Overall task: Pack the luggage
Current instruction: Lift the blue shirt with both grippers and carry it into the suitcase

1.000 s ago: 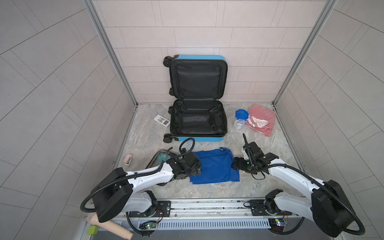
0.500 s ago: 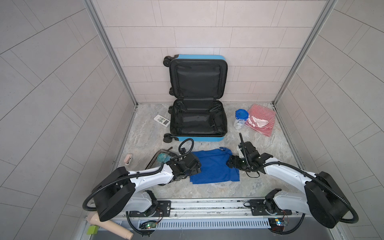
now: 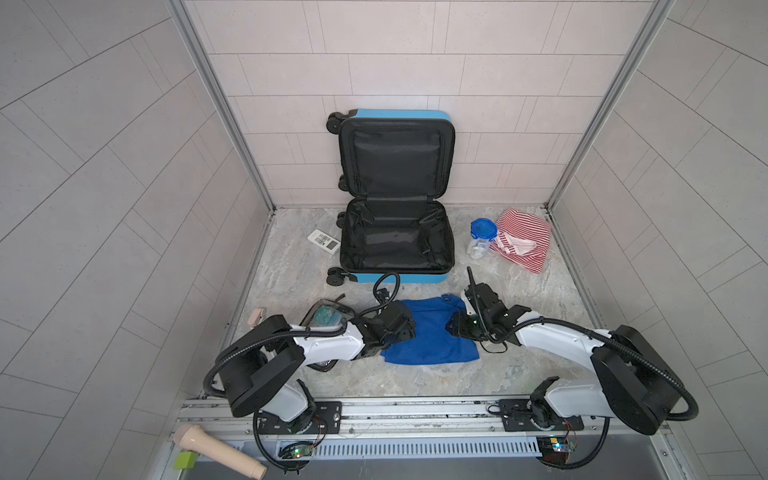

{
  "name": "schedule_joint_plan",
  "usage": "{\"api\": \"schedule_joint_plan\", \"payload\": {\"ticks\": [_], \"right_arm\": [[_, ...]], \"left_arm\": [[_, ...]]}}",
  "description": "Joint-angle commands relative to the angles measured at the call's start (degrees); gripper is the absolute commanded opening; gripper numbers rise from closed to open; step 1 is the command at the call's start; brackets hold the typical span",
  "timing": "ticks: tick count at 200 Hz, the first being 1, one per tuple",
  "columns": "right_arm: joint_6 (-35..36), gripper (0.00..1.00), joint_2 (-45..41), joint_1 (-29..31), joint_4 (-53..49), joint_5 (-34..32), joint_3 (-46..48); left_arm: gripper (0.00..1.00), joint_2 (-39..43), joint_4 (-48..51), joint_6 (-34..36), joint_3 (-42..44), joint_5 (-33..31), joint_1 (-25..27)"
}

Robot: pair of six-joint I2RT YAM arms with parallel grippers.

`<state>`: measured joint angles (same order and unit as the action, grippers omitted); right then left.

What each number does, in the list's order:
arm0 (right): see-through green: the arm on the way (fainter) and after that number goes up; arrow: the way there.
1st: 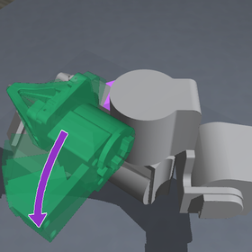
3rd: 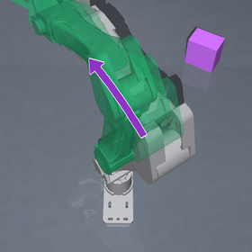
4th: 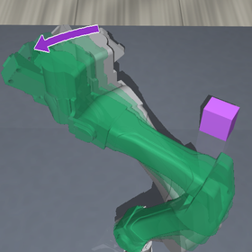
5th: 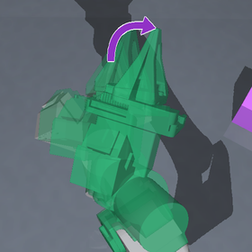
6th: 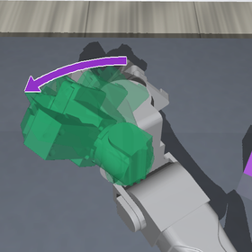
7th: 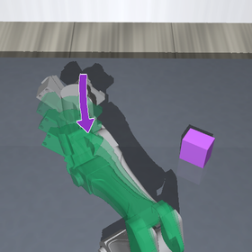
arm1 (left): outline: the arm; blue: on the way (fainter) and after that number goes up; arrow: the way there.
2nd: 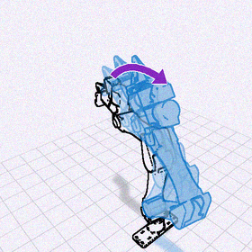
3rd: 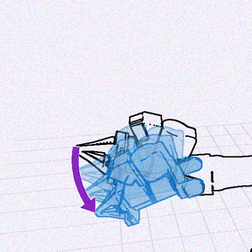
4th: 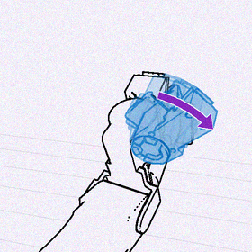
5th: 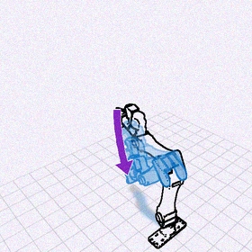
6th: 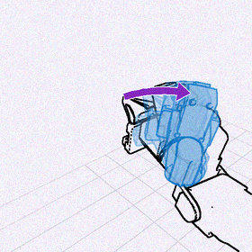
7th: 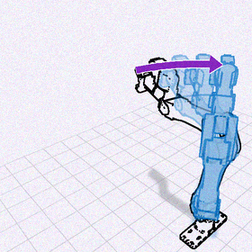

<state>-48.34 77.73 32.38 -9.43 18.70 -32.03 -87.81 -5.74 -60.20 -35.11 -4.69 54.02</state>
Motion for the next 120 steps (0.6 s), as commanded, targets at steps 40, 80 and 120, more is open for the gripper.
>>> {"api": "schedule_joint_plan", "payload": {"ticks": [40, 80, 120], "right_arm": [[-2.28, 0.27, 1.38, 2.85, -5.24, -0.28, -1.35], [-0.88, 0.03, -4.26, 3.35, -11.71, -0.16, -7.40], [-0.53, 0.00, -7.24, 4.11, -16.54, 0.66, -17.48]], "left_arm": [[0.30, -4.43, 1.31, -0.53, -1.10, 6.11, 2.58], [0.00, 2.78, 15.90, 4.83, -8.95, 2.39, 2.58], [0.00, 7.47, 30.51, 12.08, -21.74, -3.46, 2.41]]}}
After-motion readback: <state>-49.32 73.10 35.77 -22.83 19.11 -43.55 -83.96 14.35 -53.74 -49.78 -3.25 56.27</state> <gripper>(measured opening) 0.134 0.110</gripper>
